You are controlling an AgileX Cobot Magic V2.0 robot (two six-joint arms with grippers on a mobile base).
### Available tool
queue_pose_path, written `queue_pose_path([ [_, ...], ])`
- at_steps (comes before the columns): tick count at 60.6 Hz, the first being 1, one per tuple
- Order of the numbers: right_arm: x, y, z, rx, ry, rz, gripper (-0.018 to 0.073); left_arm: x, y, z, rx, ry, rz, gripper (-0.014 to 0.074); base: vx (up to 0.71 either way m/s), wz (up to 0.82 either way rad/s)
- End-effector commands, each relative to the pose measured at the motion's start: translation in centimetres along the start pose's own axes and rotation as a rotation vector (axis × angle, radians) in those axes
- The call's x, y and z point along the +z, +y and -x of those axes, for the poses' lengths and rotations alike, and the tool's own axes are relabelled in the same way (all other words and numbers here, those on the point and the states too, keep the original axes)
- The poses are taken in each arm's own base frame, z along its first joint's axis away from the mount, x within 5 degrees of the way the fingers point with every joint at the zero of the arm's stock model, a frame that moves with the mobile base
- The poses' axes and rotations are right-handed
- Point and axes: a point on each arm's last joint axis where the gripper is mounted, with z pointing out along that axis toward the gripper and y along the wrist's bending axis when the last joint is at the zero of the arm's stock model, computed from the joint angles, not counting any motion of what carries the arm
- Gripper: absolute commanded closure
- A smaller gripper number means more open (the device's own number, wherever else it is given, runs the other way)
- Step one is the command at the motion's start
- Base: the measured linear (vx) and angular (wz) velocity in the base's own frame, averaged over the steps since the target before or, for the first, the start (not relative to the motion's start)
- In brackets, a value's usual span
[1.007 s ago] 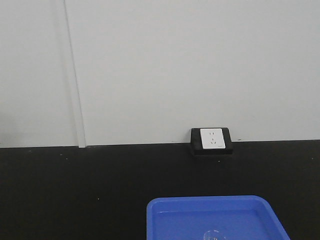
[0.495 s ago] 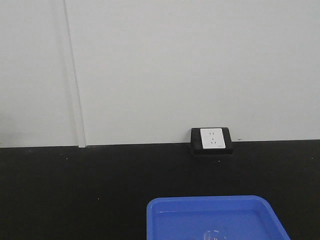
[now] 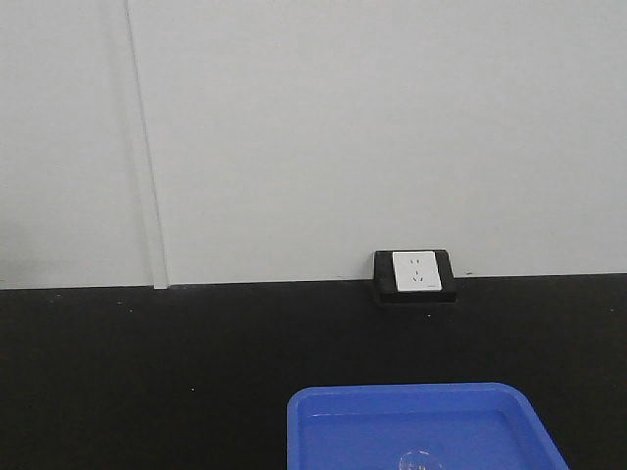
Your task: Move beaker to silver tray on left bench
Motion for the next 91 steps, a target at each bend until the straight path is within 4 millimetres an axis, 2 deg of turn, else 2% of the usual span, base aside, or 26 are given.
queue_pose_path([
  [1, 1.3, 0.0, 1.5, -0.001, -0.060, -0.004, 0.0565, 0.1, 0.0, 0.2, -0.008, -0.068, 0.000, 0.0595, 0.00, 0.00],
  [17, 4.1, -0.1, 0.3, 0.000, 0.021, -0.008, 0.0556, 0.1, 0.0, 0.2, -0.008, -0.068, 0.000, 0.0595, 0.00, 0.00],
  [31, 5.9, -0.1, -0.5, 0.006, 0.066, -0.011, 0.0470, 0.1, 0.0, 0.2, -0.008, -0.068, 0.000, 0.0595, 0.00, 0.00],
  [39, 6.7, -0.2, -1.3, 0.007, 0.116, -0.013, 0.0365, 0.1, 0.0, 0.2, -0.008, -0.068, 0.000, 0.0595, 0.00, 0.00],
  [53, 7.9, -0.2, -2.0, 0.005, 0.139, -0.014, 0.0090, 0.1, 0.0, 0.2, -0.008, -0.068, 0.000, 0.0595, 0.00, 0.00],
  [61, 8.5, -0.2, -2.1, 0.009, 0.115, -0.015, -0.0009, 0.1, 0.0, 0.2, -0.008, -0.068, 0.000, 0.0595, 0.00, 0.00],
  [71, 9.3, -0.2, -3.1, 0.023, 0.157, -0.012, -0.0024, 0.1, 0.0, 0.2, -0.008, -0.068, 0.000, 0.0595, 0.00, 0.00],
  [81, 10.0, 0.0, -5.9, -0.058, 0.233, 0.032, -0.0023, 0.1, 0.0, 0.2, -0.008, -0.068, 0.000, 0.0595, 0.00, 0.00],
  [91, 10.1, 1.1, -8.8, -0.122, 0.187, 0.174, -0.0023, 0.1, 0.0, 0.2, -0.008, -0.068, 0.000, 0.0595, 0.00, 0.00],
])
